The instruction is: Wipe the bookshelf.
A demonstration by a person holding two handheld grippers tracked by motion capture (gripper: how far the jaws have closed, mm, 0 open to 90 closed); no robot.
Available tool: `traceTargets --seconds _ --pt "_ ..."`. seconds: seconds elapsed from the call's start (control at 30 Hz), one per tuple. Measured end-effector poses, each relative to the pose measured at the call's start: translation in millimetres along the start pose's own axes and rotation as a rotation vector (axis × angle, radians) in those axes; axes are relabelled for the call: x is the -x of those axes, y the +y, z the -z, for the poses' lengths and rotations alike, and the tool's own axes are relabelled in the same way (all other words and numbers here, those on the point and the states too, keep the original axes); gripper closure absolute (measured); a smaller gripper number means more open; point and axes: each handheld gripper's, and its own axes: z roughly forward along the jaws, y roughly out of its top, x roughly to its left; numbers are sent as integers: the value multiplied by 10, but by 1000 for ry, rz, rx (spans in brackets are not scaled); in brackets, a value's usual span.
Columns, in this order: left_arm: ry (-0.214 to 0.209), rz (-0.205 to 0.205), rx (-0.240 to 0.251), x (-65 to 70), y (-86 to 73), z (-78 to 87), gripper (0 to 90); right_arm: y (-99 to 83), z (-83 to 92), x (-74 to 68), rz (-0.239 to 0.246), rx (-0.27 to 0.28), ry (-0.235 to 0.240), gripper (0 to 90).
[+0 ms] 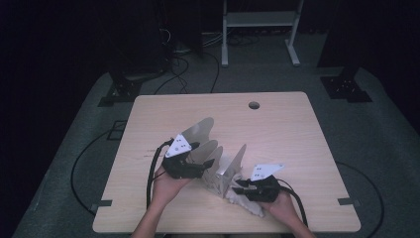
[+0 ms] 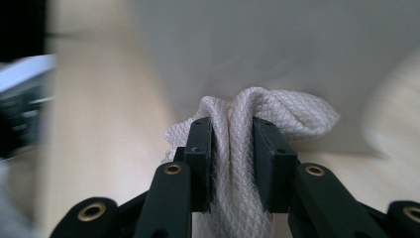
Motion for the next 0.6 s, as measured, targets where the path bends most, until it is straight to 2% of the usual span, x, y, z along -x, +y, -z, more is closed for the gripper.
traceTargets --seconds 0.07,0.1,0.13,0.17,0.23,0.3,0.33,0.37,0.4,0.47,0.5,0.53,0.6 --pt "1 0 -1 1 -2 3 218 21 -18 -43 31 -12 -13 702" --pt "2 -1 1 3 -4 5 218 8 -2 37 -10 -8 -41 702" --pt "2 -1 1 3 -4 5 218 8 -2 37 -10 -8 -41 702" --pt "0 0 1 4 -4 3 218 -19 15 110 -32 -25 -96 703" --pt "-1 1 1 3 -4 1 217 -31 24 95 -35 -13 -61 702" --pt "-4 5 5 3 -7 -3 217 -14 -2 -3 4 -2 -1 702" --pt "-4 5 5 3 -7 -3 217 -14 -2 -3 4 -2 -1 702" --pt "-4 4 5 2 -8 -3 218 21 -35 -92 47 -8 1 703" --pt "-3 5 4 2 -8 -1 218 21 -35 -92 47 -8 1 703" --pt "-2 6 4 2 -9 2 218 33 -21 -60 34 -3 -17 705" --pt "-2 6 5 2 -9 1 218 15 0 12 -3 -3 -62 707" --pt "-2 5 4 1 -8 0 218 8 0 29 -10 -11 -73 707" --pt "-2 6 4 2 -8 1 218 1 -19 -7 -1 -15 -60 708"
